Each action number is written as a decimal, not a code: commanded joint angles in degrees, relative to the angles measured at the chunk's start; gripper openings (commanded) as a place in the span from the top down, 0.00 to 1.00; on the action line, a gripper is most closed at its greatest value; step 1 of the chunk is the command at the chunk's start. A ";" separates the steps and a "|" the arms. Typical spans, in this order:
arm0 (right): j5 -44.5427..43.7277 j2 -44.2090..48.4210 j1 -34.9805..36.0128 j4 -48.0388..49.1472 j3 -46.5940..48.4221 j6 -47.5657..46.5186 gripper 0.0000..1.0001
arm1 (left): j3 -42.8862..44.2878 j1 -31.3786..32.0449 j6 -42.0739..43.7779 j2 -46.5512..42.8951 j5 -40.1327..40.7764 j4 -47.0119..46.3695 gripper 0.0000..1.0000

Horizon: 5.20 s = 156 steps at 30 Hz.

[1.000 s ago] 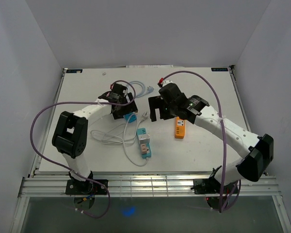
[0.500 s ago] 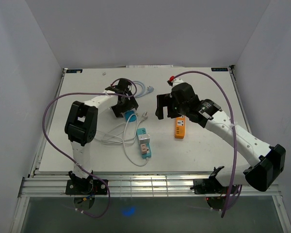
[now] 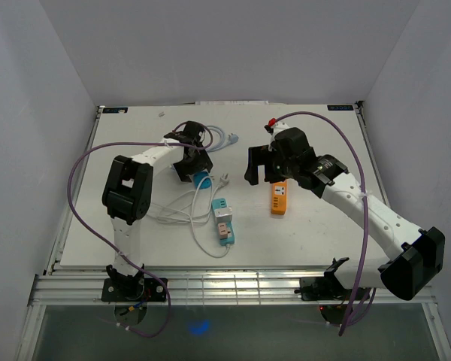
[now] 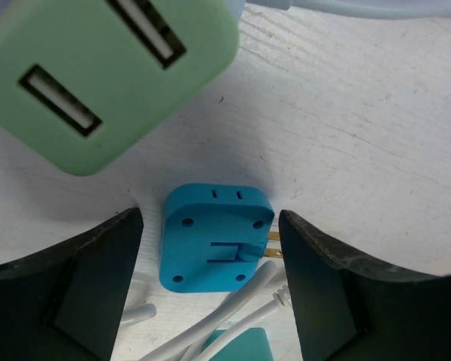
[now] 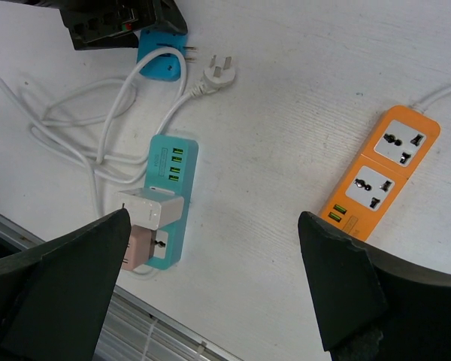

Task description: Insert the plug

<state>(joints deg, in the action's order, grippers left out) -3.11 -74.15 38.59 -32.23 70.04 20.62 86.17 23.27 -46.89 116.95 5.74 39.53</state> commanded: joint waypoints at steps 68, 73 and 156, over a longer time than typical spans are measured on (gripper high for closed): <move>32.11 -7.32 -8.53 58.59 -18.36 14.09 0.19 | 5.68 3.89 8.75 -21.85 -5.03 -3.49 0.47; 32.73 -10.75 -8.62 61.06 -16.78 17.08 0.21 | 4.62 4.42 8.14 -22.02 -5.47 -3.93 0.46; 59.54 -10.58 -16.26 95.15 -18.80 50.12 0.92 | -24.56 -2.88 3.04 -45.32 -52.49 -47.88 0.09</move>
<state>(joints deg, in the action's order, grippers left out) 53.01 -84.79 22.50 51.96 51.31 63.66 61.54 20.45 -42.37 72.69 -43.05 -4.16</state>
